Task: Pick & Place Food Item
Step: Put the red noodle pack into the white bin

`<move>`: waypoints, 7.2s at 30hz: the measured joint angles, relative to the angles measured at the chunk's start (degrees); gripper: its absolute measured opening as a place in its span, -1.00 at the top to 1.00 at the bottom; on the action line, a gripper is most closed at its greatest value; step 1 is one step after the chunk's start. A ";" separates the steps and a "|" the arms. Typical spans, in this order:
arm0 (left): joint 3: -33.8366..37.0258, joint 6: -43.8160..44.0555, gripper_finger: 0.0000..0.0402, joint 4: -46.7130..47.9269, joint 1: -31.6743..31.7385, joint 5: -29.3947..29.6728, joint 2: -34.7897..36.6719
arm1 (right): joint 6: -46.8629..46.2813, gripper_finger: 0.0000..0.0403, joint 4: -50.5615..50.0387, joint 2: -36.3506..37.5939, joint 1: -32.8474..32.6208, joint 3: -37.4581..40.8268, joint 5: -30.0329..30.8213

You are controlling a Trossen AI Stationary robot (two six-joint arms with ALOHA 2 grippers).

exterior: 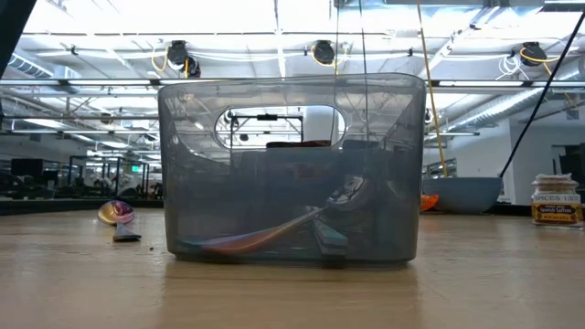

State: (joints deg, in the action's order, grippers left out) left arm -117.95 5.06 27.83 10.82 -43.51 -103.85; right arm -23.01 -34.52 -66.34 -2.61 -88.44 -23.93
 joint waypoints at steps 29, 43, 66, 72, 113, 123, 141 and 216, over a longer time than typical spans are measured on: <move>0.04 3.82 0.20 -2.37 -3.45 -1.56 -3.63 | 1.62 1.00 1.76 -0.41 0.00 0.00 -0.43; 0.04 2.53 0.83 -2.33 -3.40 -2.11 -3.63 | 2.66 1.00 1.80 -0.40 0.00 -0.02 -0.43; 0.09 0.00 0.99 -2.19 -2.69 -4.26 -3.63 | 0.93 0.95 3.53 -0.35 0.06 -0.04 5.96; 0.09 0.91 0.99 -2.21 -1.63 -4.50 -3.63 | -0.34 0.59 3.58 -0.35 1.48 -0.04 8.68; 0.09 -16.67 1.00 23.26 29.01 2.12 -7.22 | 7.16 -0.12 -1.26 0.68 5.94 5.64 49.15; 0.09 -18.38 1.00 21.44 29.33 5.68 -11.39 | 5.11 -0.10 17.68 8.87 17.41 27.01 32.84; 0.00 -15.29 1.00 16.45 31.93 8.87 -14.40 | -2.26 -0.09 31.75 16.22 32.54 43.63 13.14; -4.50 -20.69 1.00 21.49 33.77 5.30 -18.99 | -1.74 -0.05 31.25 14.88 36.02 43.63 10.06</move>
State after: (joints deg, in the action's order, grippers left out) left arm -122.45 -15.62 49.33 44.60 -38.21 -122.85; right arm -24.75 -3.27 -51.46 33.41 -44.82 -13.87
